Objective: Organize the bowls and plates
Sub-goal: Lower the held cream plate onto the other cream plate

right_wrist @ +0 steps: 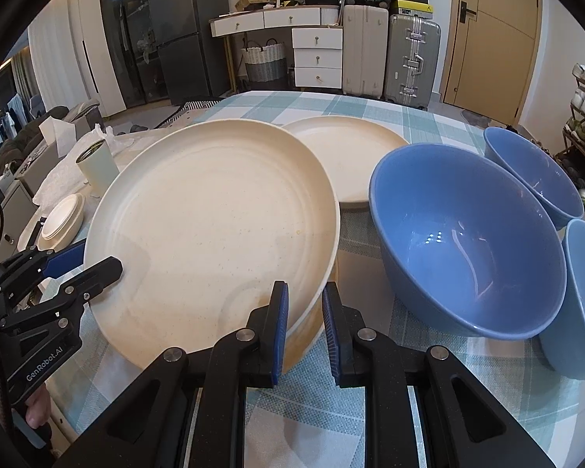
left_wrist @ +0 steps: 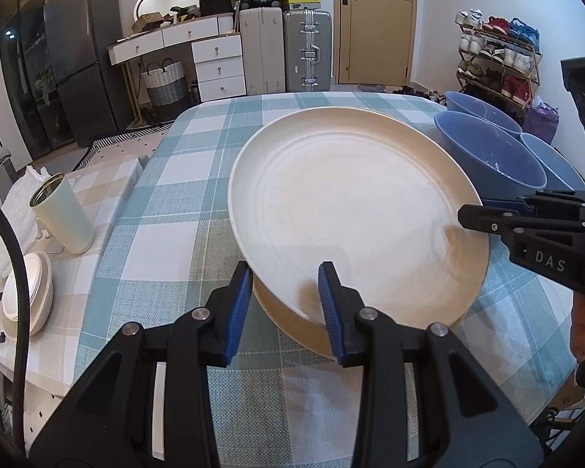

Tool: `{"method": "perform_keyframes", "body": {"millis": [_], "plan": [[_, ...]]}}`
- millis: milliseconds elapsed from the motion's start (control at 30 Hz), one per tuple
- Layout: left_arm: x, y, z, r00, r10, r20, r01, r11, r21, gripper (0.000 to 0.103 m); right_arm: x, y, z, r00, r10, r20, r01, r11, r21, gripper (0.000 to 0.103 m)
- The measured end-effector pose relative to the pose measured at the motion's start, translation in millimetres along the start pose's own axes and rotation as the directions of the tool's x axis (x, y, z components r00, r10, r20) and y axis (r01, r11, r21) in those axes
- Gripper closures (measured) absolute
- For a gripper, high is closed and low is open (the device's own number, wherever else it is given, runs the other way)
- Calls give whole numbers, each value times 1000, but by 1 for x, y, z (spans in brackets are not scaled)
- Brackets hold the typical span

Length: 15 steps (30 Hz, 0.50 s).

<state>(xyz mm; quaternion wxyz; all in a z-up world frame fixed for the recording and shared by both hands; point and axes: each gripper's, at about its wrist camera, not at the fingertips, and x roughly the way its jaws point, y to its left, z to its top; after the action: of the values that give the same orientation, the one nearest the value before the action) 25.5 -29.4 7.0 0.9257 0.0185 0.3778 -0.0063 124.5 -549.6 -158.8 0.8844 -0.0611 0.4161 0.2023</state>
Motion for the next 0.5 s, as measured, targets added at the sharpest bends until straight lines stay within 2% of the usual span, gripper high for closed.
{"method": "perform_keyframes", "body": {"millis": [500], "plan": [[25, -4, -8, 999, 14, -43, -12, 999, 36, 72, 12, 4, -9, 999, -32, -35, 32, 999, -13, 85]]}}
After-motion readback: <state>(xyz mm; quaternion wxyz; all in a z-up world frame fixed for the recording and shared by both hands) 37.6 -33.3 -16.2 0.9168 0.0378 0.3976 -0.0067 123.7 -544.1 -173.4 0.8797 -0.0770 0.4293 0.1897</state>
